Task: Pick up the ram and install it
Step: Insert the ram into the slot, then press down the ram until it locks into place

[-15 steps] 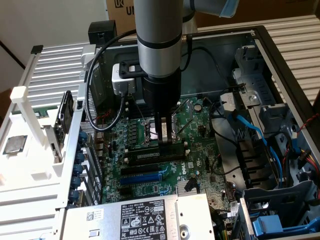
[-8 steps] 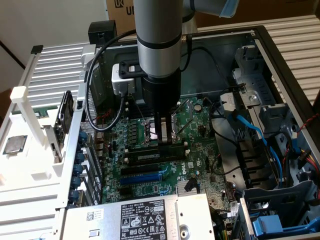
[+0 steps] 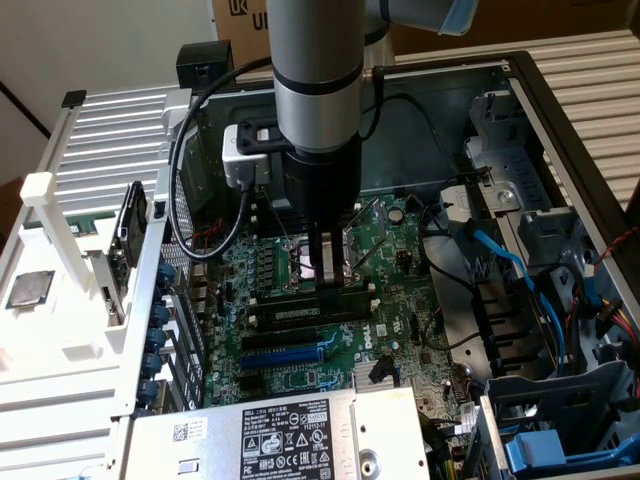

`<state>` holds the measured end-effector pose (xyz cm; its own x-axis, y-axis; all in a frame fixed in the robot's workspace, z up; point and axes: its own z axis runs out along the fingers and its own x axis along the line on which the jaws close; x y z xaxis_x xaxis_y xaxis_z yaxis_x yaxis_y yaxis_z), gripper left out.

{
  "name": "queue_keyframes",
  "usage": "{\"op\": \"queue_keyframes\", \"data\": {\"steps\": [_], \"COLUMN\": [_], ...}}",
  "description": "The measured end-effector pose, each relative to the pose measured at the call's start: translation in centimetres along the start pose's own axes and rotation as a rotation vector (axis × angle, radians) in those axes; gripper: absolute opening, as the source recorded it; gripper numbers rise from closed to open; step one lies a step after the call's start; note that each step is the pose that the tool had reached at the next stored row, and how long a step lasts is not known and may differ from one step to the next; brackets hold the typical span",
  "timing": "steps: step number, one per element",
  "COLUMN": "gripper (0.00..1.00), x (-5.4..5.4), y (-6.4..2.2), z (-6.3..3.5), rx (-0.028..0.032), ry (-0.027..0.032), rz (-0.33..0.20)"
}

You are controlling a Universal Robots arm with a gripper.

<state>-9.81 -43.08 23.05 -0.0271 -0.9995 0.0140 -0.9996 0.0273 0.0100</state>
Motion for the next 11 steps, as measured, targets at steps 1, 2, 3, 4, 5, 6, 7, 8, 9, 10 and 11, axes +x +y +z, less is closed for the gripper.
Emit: {"op": "queue_keyframes", "data": {"steps": [1, 2, 3, 4, 5, 6, 7, 8, 9, 10, 11], "gripper": [0.26, 0.26, 0.26, 0.26, 0.26, 0.26, 0.26, 0.26, 0.26, 0.26, 0.26], "x": [0.0, 0.01, 0.01, 0.01, 0.01, 0.02, 0.01, 0.01, 0.01, 0.02, 0.02], "y": [0.01, 0.03, 0.03, 0.04, 0.05, 0.05, 0.08, 0.08, 0.08, 0.08, 0.08], "z": [-0.17, -0.37, -0.57, -0.76, -0.93, -1.07, -1.12, -1.12, -1.12, -1.12, -1.12], "rx": [0.0001, 0.0, 0.0001, 0.0, 0.0, 0.0001, 0.0003, 0.0003, 0.0003, 0.0003, 0.0003], "ry": [-0.0002, -0.0001, -0.0002, -0.0001, -0.0001, -0.0002, -0.0002, -0.0003, -0.0002, -0.0002, -0.0002], "rz": [0.0, 0.0, 0.0, 0.0, 0.0, 0.0, 0.0, 0.0, 0.0, 0.0, 0.0]}}
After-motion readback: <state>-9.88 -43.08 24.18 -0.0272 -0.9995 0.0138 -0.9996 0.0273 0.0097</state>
